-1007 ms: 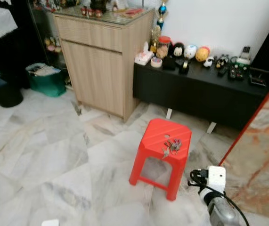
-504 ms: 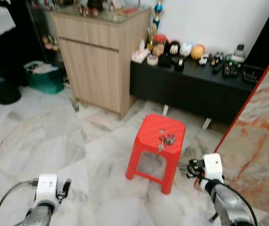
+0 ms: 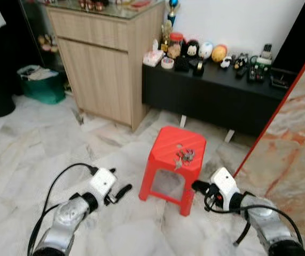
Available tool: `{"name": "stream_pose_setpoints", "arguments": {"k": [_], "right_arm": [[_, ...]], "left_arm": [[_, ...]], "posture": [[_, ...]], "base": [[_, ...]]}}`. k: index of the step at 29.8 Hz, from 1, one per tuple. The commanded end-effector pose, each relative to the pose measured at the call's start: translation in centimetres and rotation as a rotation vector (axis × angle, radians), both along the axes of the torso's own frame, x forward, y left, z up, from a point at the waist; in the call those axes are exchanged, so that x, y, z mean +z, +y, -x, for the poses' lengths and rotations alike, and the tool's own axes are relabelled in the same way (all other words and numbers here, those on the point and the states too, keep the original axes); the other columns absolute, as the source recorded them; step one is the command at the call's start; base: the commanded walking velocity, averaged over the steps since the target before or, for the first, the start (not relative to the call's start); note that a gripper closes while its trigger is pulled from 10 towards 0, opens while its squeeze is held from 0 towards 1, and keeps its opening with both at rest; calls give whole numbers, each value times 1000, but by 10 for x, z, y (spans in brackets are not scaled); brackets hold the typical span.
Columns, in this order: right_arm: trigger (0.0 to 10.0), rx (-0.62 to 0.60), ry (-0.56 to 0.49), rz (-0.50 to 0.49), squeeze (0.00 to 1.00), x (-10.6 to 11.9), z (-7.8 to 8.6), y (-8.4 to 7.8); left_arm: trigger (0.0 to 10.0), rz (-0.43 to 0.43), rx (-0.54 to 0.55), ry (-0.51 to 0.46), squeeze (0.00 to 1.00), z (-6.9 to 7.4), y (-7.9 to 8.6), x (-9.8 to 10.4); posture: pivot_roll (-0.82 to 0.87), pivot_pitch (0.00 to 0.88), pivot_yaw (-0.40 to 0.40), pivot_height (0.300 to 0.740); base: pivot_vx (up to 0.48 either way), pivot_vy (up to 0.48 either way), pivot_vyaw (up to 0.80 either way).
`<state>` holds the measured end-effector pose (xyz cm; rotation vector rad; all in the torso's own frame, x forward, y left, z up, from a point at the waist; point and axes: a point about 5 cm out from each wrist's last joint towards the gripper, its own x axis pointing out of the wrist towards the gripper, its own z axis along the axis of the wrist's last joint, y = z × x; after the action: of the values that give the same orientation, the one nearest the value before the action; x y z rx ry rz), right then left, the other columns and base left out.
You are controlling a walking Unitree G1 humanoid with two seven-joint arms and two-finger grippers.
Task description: Hang keys on a hook
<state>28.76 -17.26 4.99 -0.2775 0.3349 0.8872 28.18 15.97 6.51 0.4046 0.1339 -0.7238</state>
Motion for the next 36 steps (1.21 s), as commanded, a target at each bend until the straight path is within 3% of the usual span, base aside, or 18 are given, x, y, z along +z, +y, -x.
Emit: {"name": "stream_pose_setpoints", "arguments": {"k": [1, 4, 8, 24, 36], "right_arm": [[10000, 87, -5, 4, 0, 7, 2, 7], [10000, 173, -18, -21, 0, 15, 5, 21], [10000, 245, -27, -42, 0, 22, 9, 34], [10000, 354, -51, -45, 0, 38, 16, 56], [10000, 396, -76, -74, 0, 50, 18, 69]], "left_arm": [[10000, -23, -74, 9, 0, 2, -9, 5], [10000, -52, -150, 19, 0, 6, -18, 11], [10000, -26, -179, 21, 0, 5, -25, 17], [10000, -114, -245, 88, 0, 12, -29, 13], [10000, -113, -244, 84, 0, 13, -35, 11]], "posture": [[78, 0, -93, 740], [76, 0, -94, 740], [76, 0, -95, 740], [63, 0, -80, 740], [62, 0, -82, 740]], "base": [[0, 0, 0], [0, 0, 0], [0, 0, 0], [0, 0, 0], [0, 0, 0]]}}
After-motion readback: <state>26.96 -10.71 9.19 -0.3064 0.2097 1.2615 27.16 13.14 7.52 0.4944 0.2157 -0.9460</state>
